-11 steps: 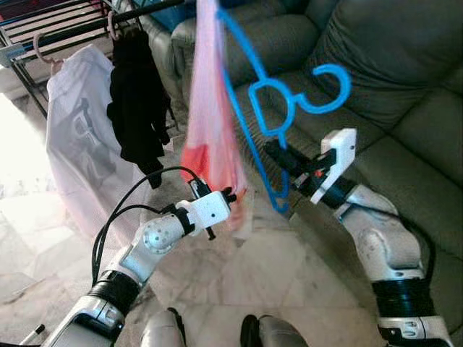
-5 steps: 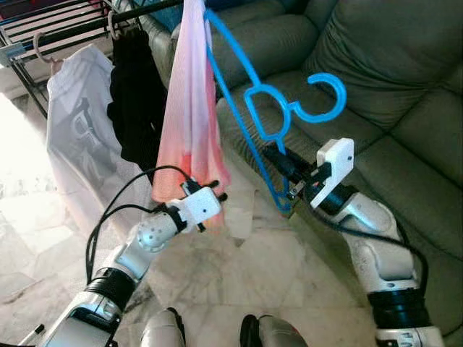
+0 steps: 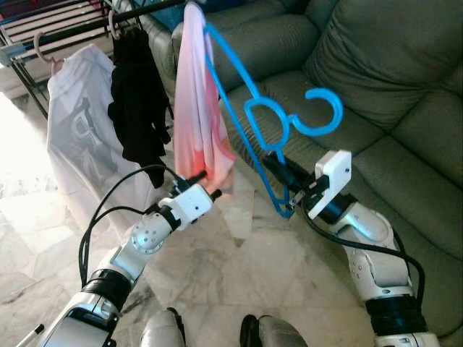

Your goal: Hang hanger

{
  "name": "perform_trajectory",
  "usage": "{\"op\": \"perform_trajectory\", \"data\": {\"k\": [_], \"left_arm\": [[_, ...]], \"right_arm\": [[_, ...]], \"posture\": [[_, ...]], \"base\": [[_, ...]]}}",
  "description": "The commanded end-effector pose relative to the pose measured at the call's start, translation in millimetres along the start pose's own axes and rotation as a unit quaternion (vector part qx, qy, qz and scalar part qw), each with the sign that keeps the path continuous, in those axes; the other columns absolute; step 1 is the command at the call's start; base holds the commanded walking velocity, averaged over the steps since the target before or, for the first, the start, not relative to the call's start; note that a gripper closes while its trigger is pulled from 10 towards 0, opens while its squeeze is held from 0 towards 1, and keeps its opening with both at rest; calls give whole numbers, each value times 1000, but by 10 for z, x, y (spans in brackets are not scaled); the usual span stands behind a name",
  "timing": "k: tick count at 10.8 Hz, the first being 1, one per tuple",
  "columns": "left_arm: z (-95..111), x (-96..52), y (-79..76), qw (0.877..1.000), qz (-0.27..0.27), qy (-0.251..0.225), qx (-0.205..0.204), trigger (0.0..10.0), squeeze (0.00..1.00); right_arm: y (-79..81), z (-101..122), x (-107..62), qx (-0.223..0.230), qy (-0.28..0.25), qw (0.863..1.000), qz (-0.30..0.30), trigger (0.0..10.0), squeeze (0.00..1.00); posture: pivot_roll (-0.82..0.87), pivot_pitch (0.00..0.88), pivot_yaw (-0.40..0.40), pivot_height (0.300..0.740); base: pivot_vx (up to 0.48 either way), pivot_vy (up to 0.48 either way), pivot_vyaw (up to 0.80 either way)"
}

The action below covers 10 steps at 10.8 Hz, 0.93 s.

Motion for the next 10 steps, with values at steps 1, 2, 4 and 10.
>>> {"op": "perform_trajectory", "data": {"k": [1,2,4,10], "left_arm": [[-52,-15,108,999,32,10,-9,10000,1000],[-94,-31,226,997,68,18,-33,10000,1000],[-159,-68,435,989,124,28,-70,10000,1000],[-144,-127,1000,957,252,18,-146,10000,1000]], "right_arm": [[3,34,-37,-11,-9,1000,4,10000,0],[47,-11,-83,-5,-2,1000,14,10000,0],[129,-72,-180,6,10,999,35,10000,0],[201,-234,-369,13,40,997,67,10000,0]], "posture": [[-48,139,-56,740],[-50,144,-57,740],[-57,150,-54,740],[-64,162,-55,740]], "base": [[0,0,0],[0,0,0],[0,0,0],[0,0,0]]}}
Point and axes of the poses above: a point about 5 cm out from each wrist's last joint towards the gripper, its own x axis pointing out of the wrist towards the gripper, its own z axis along the axis of the wrist's last joint, y = z × x, the point moved 6 cm from there along x, pointing out of the wrist towards the gripper, and after that the axes turned 1 degree about x, right-handed, at the moved point
